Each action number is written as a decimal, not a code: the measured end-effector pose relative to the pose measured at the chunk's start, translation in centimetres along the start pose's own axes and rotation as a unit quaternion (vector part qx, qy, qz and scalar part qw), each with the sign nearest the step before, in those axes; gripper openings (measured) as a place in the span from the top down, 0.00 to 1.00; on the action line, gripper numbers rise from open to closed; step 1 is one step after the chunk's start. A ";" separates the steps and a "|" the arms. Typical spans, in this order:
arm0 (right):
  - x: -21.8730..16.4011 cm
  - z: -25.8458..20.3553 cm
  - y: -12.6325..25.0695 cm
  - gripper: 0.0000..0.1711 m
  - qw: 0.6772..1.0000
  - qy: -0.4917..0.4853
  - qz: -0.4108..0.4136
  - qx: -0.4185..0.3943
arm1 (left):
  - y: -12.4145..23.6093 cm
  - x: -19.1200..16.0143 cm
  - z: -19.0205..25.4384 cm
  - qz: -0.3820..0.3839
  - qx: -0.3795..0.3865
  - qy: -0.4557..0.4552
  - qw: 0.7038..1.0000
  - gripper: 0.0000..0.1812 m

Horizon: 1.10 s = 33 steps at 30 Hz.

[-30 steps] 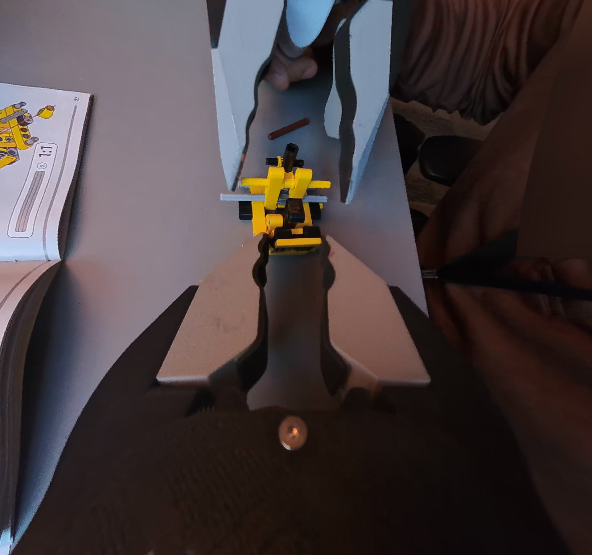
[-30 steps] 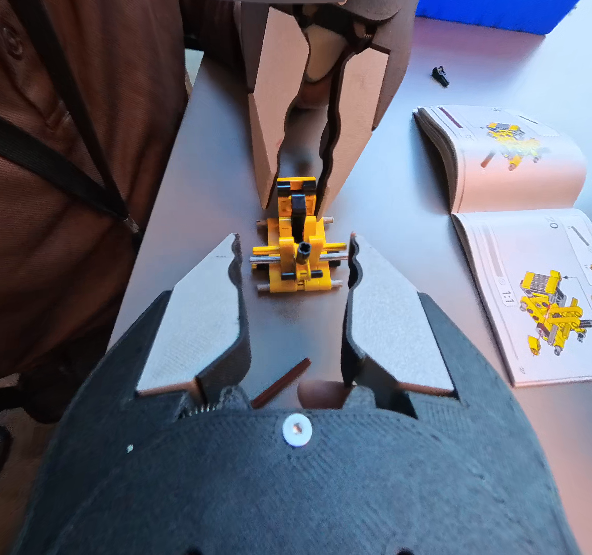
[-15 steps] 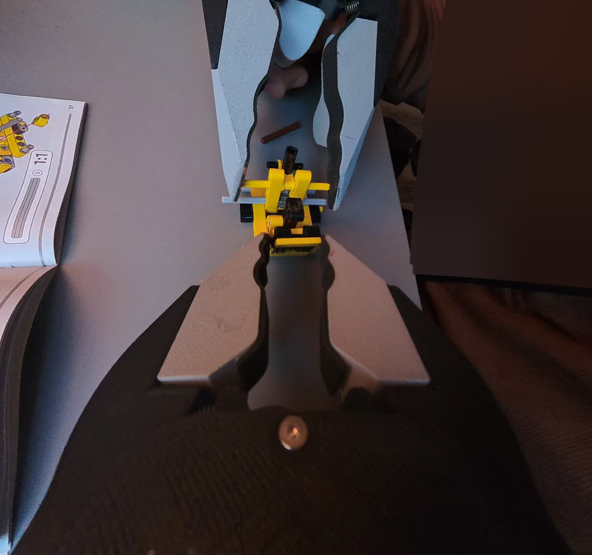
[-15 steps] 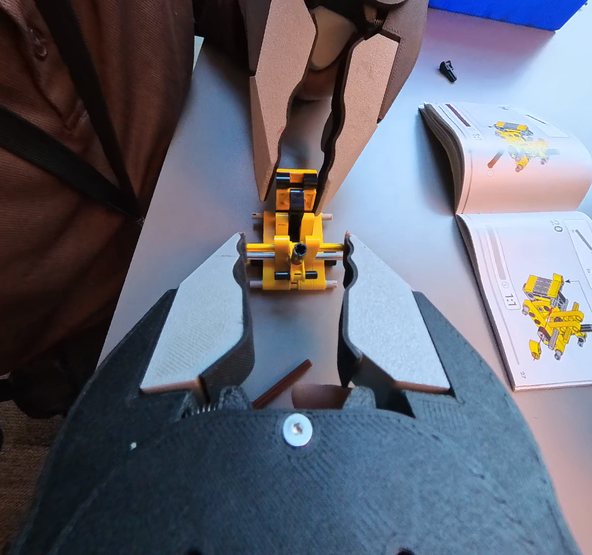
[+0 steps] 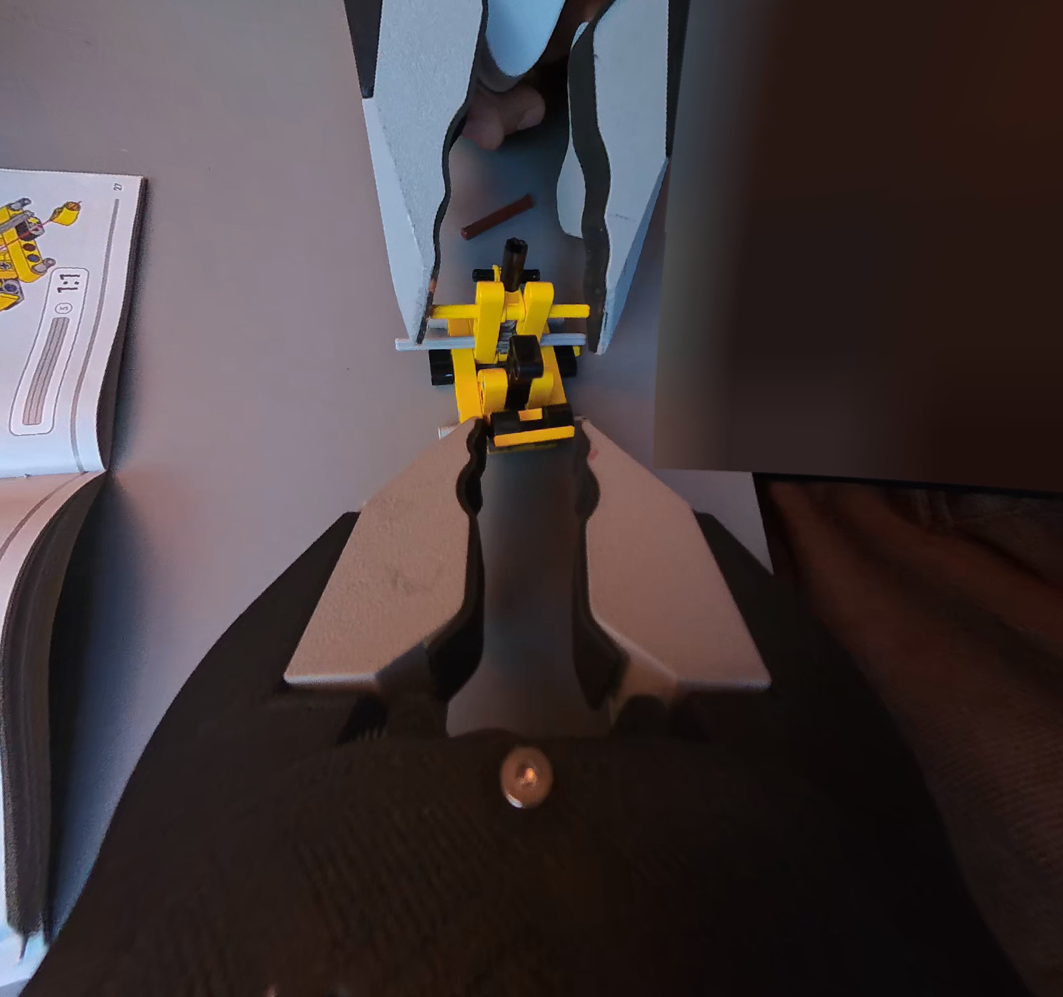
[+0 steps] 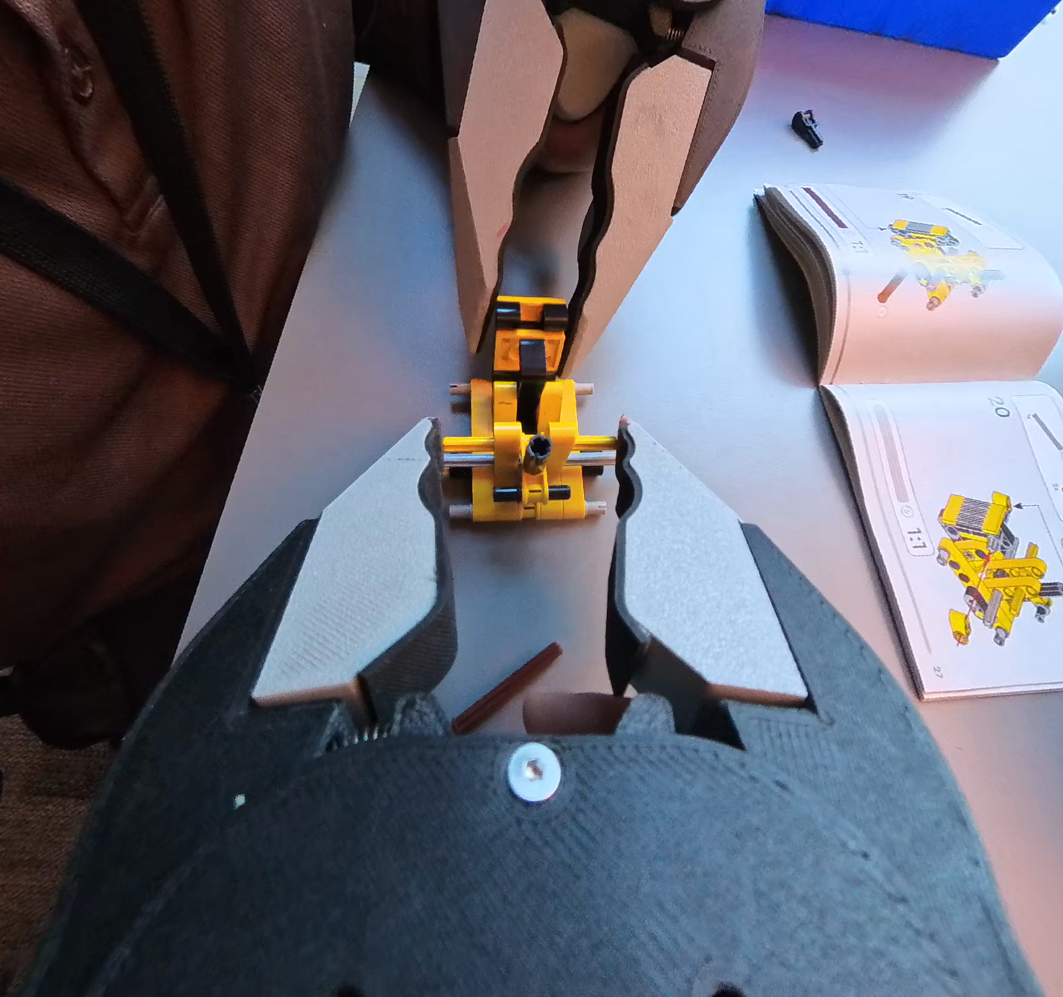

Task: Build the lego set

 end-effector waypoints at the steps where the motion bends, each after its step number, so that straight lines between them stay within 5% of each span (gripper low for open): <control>1: 0.0 0.0 0.0 0.67 1.000 -0.001 0.001 0.000 | 0.1 0.0 0.0 0.001 0.000 0.001 1.000 0.85; 33: 0.0 0.0 0.2 0.67 1.000 0.000 0.003 -0.002 | 0.4 -0.2 0.1 0.005 -0.008 0.003 1.000 0.85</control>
Point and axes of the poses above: each gripper's, where its closed fingertips meet, y back along the fingers, x out of its top, z = x × y across the jaws, the point moved 2 cm from there along y, back along the fingers, and after that the axes turned 8 degrees about -y, right-handed, at the moved point
